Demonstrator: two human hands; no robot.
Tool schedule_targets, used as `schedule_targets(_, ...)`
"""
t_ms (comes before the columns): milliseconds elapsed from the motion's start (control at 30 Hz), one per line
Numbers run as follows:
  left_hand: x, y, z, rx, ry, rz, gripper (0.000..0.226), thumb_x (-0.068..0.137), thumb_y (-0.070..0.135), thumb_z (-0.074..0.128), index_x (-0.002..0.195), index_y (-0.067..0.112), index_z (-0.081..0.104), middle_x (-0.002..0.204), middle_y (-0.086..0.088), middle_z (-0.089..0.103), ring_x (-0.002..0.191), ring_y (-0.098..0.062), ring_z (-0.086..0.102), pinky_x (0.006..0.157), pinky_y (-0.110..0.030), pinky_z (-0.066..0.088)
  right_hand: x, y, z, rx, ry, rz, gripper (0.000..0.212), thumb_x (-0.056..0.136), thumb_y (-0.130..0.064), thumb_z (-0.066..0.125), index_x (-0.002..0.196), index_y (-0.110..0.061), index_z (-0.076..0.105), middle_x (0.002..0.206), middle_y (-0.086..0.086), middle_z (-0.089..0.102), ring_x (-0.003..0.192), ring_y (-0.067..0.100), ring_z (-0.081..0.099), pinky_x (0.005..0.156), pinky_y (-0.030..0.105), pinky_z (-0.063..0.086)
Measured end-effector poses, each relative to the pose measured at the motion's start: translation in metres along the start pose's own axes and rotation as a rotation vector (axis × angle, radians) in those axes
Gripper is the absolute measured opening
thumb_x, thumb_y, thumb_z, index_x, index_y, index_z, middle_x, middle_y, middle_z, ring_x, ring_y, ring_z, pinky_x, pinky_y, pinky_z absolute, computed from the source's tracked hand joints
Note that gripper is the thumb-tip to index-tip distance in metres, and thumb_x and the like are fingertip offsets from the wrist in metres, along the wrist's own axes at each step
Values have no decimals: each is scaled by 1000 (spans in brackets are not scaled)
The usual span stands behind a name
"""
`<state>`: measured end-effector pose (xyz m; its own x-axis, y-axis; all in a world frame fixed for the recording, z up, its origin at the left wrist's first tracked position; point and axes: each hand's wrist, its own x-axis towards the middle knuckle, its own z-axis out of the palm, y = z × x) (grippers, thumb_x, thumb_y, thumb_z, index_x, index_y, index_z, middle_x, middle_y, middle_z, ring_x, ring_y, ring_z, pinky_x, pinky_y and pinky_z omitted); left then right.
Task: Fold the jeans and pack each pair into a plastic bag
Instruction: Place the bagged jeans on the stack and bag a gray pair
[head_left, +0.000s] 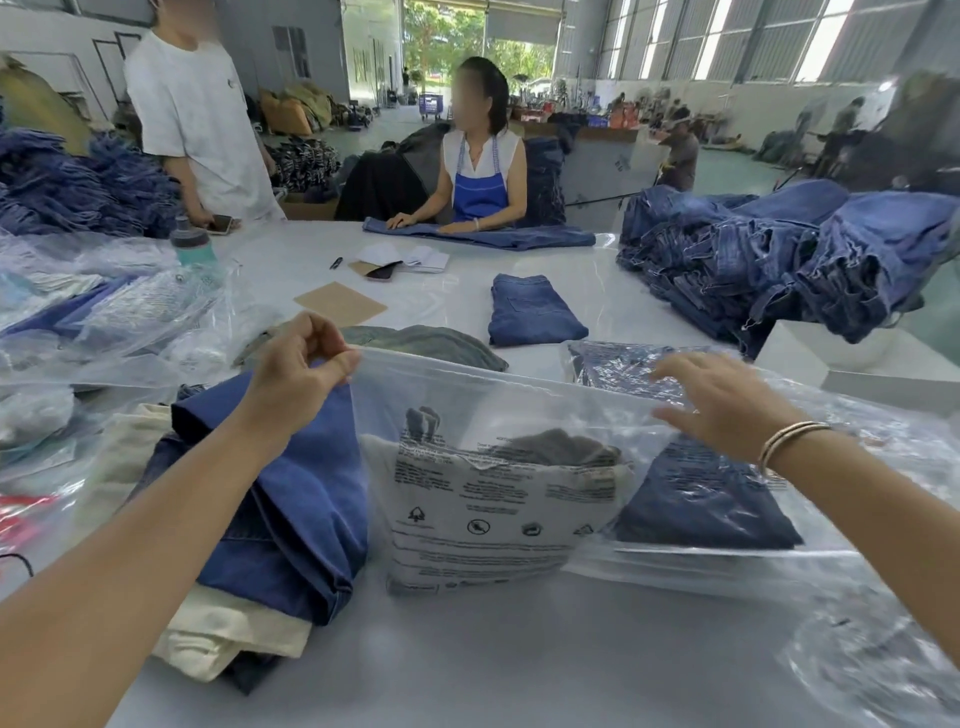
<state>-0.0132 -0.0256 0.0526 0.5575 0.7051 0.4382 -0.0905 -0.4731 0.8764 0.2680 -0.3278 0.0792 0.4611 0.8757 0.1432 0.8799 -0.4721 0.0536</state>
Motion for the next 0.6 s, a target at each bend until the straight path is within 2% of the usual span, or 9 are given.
schedule_targets(67,2,-2,4,-47,-13,-14,27,86,-2,65,80,22,52,73,4,56,65,-2,55,63,-15,53,8,-31,11,66,-133,-6,113,62,-84,46,150,-24,8,156,-5,21,139,17,27,116,56,13)
schedule_targets(133,3,-4,5,-74,-2,-28,27,86,-1,65,81,23,54,73,9,58,68,0,56,67,-15,53,15,-66,34,22,-224,-82,129,49,-93,44,145,-36,-22,159,-4,9,143,19,18,110,63,-1)
schedule_targets(167,2,-5,5,-92,4,-40,27,86,-1,65,82,24,54,74,10,59,71,-1,57,70,-17,53,19,-79,46,-4,-269,-88,129,51,-90,52,142,-40,-25,157,0,19,142,22,25,108,66,-2)
schedule_targets(233,-6,-7,2,-161,-33,-91,23,85,6,68,91,25,56,80,11,63,82,-7,59,76,-19,52,27,-94,68,15,-346,-42,120,62,-72,64,144,-39,-16,135,3,53,125,28,49,110,66,9)
schedule_targets(300,-19,-14,-3,-178,-210,-172,45,77,28,78,115,30,52,104,14,63,100,-7,59,82,-18,51,30,-98,80,111,-388,-13,86,72,-55,66,139,-31,17,114,4,63,108,31,58,102,52,36)
schedule_targets(367,-33,-25,-5,-57,-511,-275,92,64,45,84,137,46,28,135,29,39,118,12,45,90,-13,47,28,-100,85,159,-408,-86,44,78,-45,66,108,-24,41,105,8,63,100,32,59,81,37,46)
schedule_targets(467,-55,-40,18,187,-865,-288,116,68,28,86,141,50,-1,139,49,-6,128,21,21,99,1,28,23,-108,86,154,-464,-214,28,83,-38,64,93,-18,48,105,11,64,99,31,59,70,31,41)
schedule_targets(533,-65,-47,38,309,-968,-270,106,71,23,84,139,47,7,146,29,16,132,5,31,94,3,27,21,-115,86,110,-460,-270,23,86,-35,61,96,-15,57,106,11,65,100,30,59,73,32,43)
schedule_targets(600,-63,-35,47,364,-1015,-216,76,77,23,79,127,51,28,127,24,45,121,-2,47,94,-1,33,23,-117,81,78,-430,-268,16,88,-29,56,77,-19,50,101,11,65,93,29,59,66,29,36)
